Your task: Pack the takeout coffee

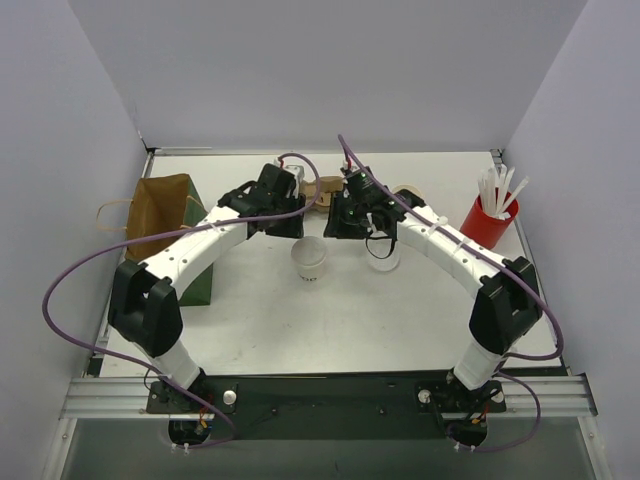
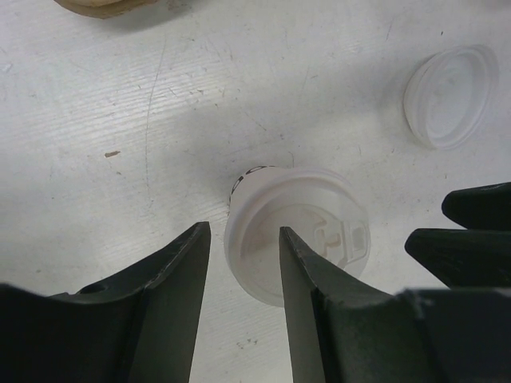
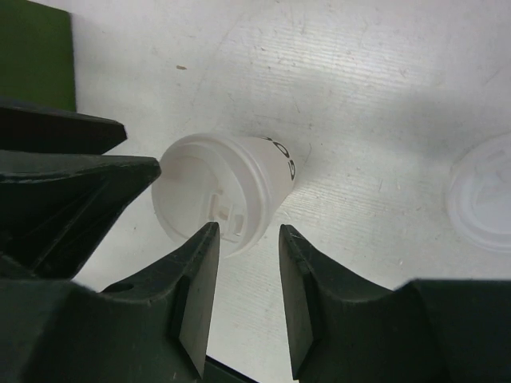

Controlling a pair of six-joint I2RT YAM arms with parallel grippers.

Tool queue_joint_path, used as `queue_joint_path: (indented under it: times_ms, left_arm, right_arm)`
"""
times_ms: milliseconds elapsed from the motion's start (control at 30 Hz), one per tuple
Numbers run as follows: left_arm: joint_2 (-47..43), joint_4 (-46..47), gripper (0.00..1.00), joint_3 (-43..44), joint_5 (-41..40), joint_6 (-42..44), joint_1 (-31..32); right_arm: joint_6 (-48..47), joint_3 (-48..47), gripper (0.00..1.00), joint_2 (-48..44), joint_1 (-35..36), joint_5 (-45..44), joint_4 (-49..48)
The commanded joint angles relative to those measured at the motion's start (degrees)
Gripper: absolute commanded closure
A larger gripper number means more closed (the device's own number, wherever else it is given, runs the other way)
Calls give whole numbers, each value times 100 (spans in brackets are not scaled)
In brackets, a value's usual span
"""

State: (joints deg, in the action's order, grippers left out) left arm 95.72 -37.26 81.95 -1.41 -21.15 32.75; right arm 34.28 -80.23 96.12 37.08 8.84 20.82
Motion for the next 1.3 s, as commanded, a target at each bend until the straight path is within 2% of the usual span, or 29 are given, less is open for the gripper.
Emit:
queue_joint_path:
  times_ms: [0, 200, 367, 867, 1267]
  left_arm:
    - [-334, -186, 51, 94, 70, -135, -41]
    - [-730, -72, 57, -566, 62, -697, -6]
    - [-845, 174, 57, -891, 141, -935, 38]
    - [-564, 351, 58, -865, 238, -961, 91]
    - [-414, 482, 67, -1093, 203, -953, 100]
  right_arm:
    - [-763, -494, 69, 257, -130, 494, 89]
    - [-1073, -740, 70, 530, -140, 724, 63]
    - [-1239, -749, 70, 663, -87, 750, 168]
    - [-1170, -784, 71, 873, 159, 426, 203]
    - [-950, -538, 73, 988, 168, 355, 265]
